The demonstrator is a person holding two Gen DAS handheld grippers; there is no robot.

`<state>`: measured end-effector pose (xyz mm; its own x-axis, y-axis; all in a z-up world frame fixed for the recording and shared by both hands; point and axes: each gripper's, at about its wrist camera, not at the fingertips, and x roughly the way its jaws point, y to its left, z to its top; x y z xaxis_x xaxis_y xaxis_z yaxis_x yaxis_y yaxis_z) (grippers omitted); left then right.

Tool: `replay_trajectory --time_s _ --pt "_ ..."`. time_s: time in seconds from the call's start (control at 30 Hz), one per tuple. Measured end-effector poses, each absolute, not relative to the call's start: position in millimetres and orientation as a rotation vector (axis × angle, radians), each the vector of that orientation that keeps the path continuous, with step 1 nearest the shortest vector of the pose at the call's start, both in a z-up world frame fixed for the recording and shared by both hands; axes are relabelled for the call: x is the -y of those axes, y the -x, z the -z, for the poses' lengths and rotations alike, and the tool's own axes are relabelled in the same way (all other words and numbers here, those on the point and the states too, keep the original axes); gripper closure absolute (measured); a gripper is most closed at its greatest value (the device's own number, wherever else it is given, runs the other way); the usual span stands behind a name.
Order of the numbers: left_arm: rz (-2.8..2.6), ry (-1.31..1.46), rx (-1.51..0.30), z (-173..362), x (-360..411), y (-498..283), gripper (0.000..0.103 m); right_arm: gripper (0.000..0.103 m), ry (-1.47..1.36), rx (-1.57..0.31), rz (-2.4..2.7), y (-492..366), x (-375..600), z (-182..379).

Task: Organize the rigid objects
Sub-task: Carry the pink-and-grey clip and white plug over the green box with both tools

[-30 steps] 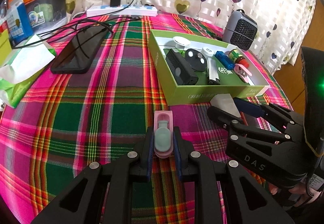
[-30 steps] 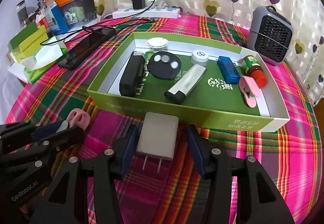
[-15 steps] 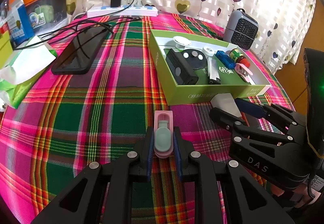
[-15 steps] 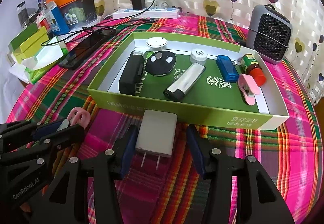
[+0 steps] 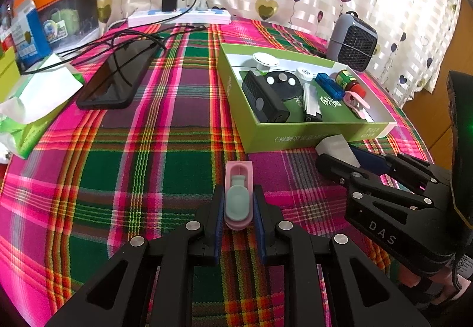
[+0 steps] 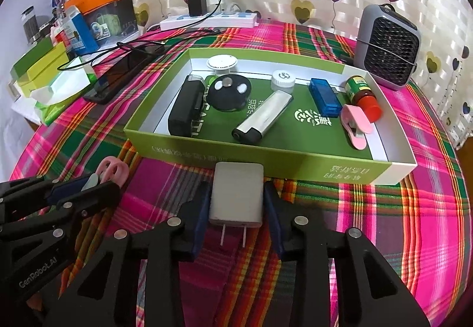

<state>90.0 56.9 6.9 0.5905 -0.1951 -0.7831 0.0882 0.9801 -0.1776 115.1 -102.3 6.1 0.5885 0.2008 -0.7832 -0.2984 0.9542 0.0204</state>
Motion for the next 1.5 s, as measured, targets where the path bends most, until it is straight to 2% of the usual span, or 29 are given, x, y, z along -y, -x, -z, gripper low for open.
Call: replay_trajectory --time_s 1.5 --pt "0.202 0.050 -0.893 -27.6 -21.8 -69.5 0.086 0.069 0.021 -0.858 -0.300 -82.3 138.3 -22.1"
